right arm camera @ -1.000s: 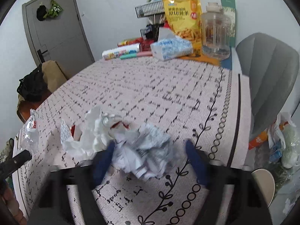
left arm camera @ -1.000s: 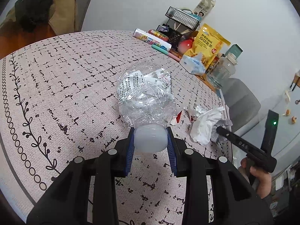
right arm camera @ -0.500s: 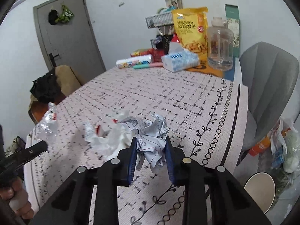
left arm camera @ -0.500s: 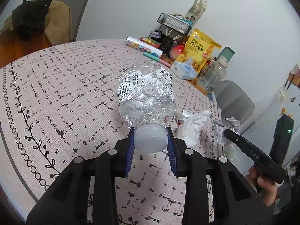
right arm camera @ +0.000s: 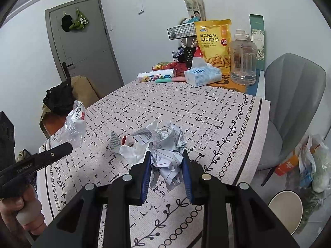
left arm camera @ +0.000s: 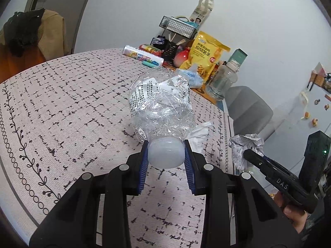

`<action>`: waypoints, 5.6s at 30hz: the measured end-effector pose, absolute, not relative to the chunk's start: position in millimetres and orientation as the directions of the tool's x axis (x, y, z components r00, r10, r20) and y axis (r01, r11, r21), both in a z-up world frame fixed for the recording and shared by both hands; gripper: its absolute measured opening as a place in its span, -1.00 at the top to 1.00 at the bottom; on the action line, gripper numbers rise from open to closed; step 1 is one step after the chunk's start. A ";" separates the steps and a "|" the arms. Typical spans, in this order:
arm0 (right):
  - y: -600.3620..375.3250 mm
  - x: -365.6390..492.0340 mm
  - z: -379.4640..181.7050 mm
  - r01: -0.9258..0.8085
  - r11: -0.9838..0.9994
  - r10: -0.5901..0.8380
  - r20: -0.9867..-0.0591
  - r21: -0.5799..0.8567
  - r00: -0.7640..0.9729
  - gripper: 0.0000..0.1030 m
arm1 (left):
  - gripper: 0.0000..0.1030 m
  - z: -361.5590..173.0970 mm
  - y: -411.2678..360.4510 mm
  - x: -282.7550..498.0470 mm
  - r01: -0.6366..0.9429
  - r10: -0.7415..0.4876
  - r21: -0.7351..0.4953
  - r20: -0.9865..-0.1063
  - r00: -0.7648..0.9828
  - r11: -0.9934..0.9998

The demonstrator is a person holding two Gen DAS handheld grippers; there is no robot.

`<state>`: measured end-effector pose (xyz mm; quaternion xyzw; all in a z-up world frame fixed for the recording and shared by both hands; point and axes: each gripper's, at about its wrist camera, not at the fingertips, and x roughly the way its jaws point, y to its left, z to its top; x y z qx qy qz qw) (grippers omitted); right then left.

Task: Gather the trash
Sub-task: 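Carry the bottle and paper ball over the beige bin with both tools, then open both tools over the beige bin to drop bottle and paper, then move both tools back to the table toward the tissue and folded paper, then grasp the folded red-and-white paper with the left tool while the right tool grasps the white tissue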

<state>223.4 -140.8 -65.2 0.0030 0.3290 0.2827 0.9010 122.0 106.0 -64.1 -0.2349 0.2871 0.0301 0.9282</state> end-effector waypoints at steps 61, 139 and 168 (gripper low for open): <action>-501.2 314.4 -221.3 0.152 0.923 0.134 -0.667 0.352 0.733 0.26 | 0.39 -150.4 -281.4 373.6 0.266 -0.403 -0.305 -0.746 0.530 0.914; -228.1 227.2 -70.0 -0.311 0.900 0.428 -0.495 0.304 0.756 -0.52 | -0.84 -65.7 79.3 187.1 -0.051 -0.200 -0.402 -0.557 0.806 0.914; -181.6 229.5 -100.2 -0.384 0.884 0.467 -0.538 0.267 0.702 -0.85 | -0.35 -119.4 115.4 211.7 -0.167 -0.169 -0.425 -0.646 0.744 0.890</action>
